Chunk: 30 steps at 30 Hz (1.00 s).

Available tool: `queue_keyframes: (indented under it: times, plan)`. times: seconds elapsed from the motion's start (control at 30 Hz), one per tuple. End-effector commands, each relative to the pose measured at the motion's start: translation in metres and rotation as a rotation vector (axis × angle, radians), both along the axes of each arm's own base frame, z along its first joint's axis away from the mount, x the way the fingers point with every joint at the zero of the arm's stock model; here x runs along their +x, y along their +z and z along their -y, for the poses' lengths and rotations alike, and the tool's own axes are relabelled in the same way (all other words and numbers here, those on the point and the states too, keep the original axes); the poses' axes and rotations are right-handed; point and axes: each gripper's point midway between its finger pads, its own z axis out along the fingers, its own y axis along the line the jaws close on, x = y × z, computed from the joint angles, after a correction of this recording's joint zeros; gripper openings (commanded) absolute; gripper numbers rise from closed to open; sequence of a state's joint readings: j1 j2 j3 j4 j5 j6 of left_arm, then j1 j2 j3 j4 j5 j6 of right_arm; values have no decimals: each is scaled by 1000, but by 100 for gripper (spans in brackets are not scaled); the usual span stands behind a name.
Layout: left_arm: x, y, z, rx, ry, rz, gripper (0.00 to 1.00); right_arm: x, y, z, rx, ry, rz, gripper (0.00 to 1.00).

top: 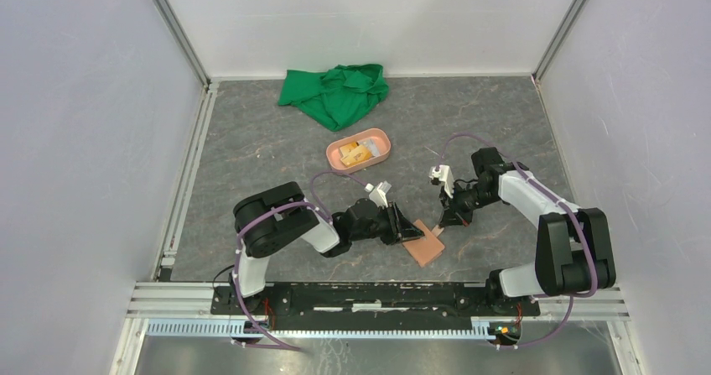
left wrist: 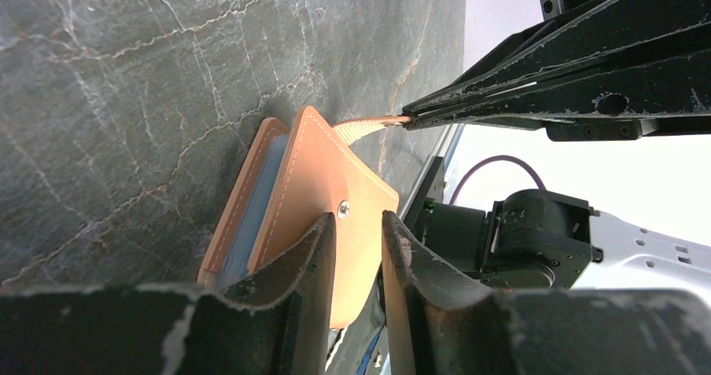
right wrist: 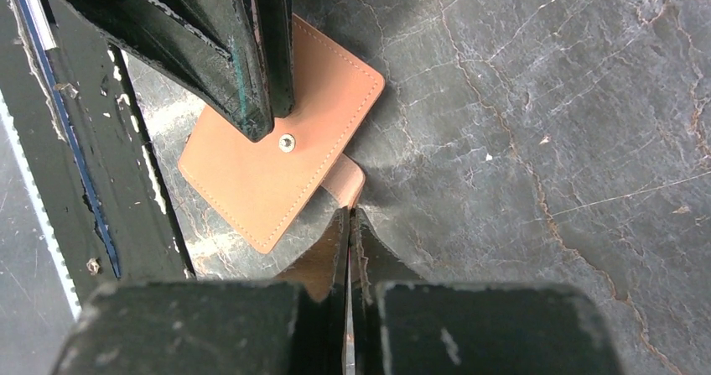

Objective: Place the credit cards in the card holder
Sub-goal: Close the card holder at the center of the board.

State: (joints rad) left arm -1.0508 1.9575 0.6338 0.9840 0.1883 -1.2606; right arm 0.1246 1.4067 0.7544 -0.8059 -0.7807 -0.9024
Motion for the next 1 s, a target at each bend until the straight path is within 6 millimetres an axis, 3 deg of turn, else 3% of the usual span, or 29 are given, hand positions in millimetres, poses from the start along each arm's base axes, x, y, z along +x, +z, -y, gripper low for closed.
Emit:
queue_keyframes:
  times: [0.0,0.33,0.47,0.73,0.97]
  plan:
    - [4,-13,0,22,43,-30,35,0,7,-5,29,21,8,0]
    - [4,-4,-1,-51,74,-81,37,-2,28,-26,117,56,34,0]
    - [4,-6,-1,-62,85,-98,37,0,27,-30,124,32,31,0]
    - [7,-7,-8,-105,142,-144,38,-20,21,-41,175,116,-55,0]
    - [8,-3,-9,-181,173,-203,40,-21,21,-45,156,175,24,0]
